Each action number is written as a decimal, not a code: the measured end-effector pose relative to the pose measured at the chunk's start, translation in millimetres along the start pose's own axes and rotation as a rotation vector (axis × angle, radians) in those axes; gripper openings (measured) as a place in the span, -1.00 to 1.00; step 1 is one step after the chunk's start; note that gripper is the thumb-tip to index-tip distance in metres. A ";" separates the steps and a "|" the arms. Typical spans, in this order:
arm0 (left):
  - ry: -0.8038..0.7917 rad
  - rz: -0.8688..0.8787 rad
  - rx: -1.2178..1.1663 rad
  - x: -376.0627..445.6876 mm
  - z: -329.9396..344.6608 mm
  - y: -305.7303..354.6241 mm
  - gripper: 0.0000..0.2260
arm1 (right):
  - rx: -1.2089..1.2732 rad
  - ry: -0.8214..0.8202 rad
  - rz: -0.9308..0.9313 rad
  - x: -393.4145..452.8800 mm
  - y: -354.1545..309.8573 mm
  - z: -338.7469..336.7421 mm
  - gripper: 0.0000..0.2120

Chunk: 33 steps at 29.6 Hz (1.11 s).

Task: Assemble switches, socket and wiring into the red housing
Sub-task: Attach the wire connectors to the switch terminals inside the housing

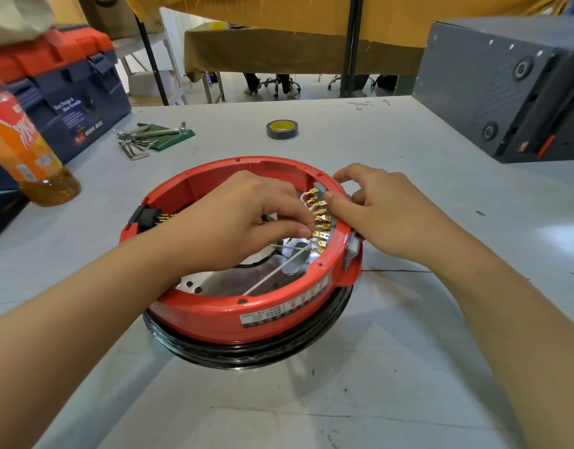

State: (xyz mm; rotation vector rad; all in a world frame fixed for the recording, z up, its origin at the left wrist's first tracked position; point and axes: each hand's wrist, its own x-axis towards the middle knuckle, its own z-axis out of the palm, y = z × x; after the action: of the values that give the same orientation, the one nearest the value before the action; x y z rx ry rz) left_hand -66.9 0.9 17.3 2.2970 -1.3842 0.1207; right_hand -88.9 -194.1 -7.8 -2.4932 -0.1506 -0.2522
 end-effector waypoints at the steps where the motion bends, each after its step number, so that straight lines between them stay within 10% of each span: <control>1: 0.002 0.001 0.002 -0.2 0.3 0.4 -0.87 | 0.000 -0.001 0.004 -0.3 -0.4 0.2 -0.58; 33: 0.040 0.040 0.071 -1.3 3.1 8.9 -0.84 | -0.165 0.030 0.011 -11.4 -18.2 1.7 -0.71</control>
State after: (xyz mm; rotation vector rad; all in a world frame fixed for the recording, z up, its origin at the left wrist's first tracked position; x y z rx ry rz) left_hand -75.7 -2.8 17.1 2.3116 -1.4275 0.2311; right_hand -102.8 -179.1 -1.1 -2.6516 -0.1066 -0.3089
